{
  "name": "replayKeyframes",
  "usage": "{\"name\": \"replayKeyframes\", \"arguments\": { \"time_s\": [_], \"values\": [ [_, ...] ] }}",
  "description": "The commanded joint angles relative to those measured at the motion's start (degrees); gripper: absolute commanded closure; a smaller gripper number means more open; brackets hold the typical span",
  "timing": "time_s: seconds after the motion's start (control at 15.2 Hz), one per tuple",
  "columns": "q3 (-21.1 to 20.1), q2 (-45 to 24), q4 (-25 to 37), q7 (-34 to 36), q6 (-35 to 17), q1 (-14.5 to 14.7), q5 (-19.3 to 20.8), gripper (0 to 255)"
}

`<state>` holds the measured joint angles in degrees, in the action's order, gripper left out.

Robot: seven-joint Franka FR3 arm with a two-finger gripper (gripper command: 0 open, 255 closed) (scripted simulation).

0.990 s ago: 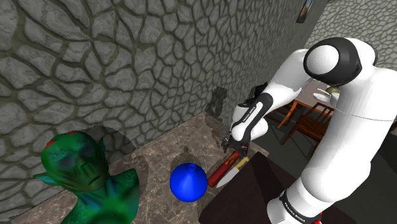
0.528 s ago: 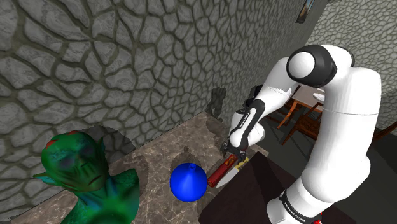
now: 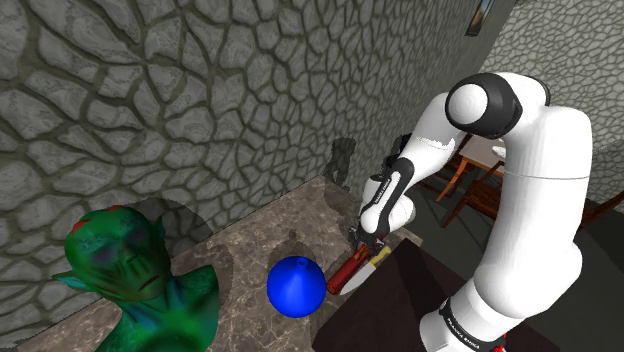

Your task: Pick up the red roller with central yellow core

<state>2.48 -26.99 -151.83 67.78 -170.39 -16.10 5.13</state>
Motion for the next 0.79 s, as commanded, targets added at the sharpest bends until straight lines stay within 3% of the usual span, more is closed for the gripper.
{"name": "replayKeyframes", "arguments": {
  "time_s": [0.0,0.2,0.73],
  "values": [
    [0.0,-0.1,0.0,0.0,0.0,0.0,0.0,255],
    [0.0,-0.1,0.2,0.0,0.1,0.0,0.0,255],
    [-0.4,8.7,-2.5,-0.5,6.2,-0.3,-0.2,255]
  ]
}}
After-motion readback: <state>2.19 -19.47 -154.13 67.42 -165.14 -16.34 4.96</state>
